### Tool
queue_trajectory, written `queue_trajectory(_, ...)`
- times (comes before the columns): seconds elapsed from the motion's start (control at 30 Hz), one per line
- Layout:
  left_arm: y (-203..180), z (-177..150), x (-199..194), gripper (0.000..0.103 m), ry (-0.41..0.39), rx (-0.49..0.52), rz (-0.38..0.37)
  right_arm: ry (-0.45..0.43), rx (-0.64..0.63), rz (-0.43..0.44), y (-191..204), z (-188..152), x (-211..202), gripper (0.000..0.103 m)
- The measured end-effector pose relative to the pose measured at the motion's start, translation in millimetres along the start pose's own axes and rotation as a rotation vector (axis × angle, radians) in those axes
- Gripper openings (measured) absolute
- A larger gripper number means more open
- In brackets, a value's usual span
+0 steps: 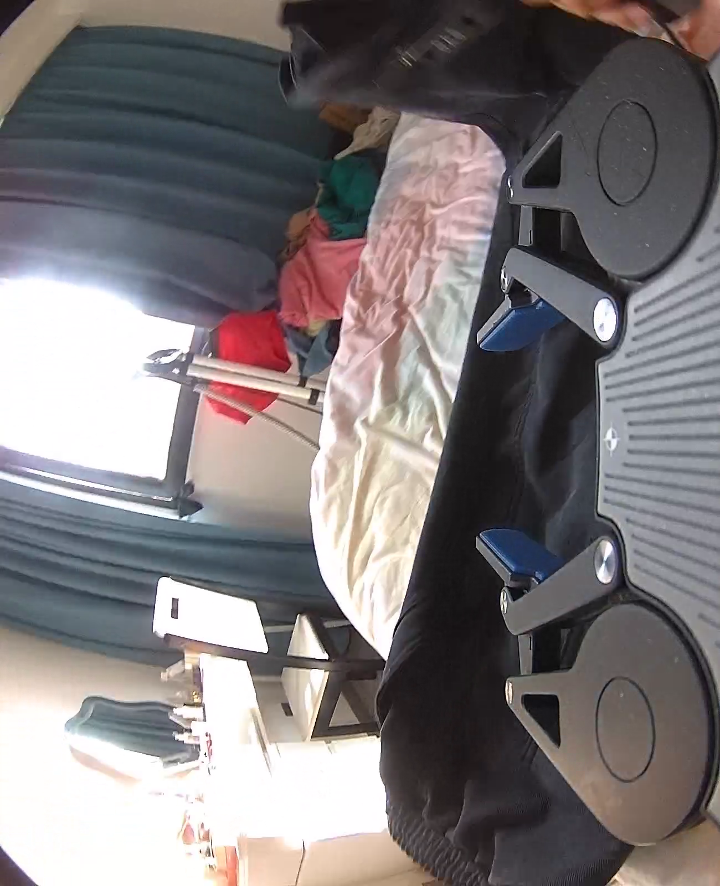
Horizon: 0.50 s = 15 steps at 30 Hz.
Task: Fold clothes
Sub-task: 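Lay the folded pants on the bed, opening the left then the right gripper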
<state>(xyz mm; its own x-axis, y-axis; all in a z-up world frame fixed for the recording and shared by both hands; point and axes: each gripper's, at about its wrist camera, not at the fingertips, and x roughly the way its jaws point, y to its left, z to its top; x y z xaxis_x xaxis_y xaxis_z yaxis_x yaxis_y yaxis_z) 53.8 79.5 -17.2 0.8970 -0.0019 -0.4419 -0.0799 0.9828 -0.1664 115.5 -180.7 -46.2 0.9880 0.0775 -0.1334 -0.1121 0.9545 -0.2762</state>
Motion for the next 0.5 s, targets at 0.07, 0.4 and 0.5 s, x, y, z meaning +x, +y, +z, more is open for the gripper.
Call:
queue_trajectory(0.07,10.5,2.0,-6.7,0.073,-0.012,-0.016,0.001,0.043,-0.064,0.128,49.5,-20.6,2.2,0.013)
queue_trajectory(0.4,31.0,-0.3,-12.7,0.073,-0.035,-0.079,-0.075,0.195,-0.130,0.265,110.2,-52.5,0.7,0.017)
queue_trajectory(0.5,20.2,-8.5,-1.8,0.073,-0.011,-0.042,-0.095,0.257,-0.053,0.379,105.0,-45.3,-2.0,0.031)
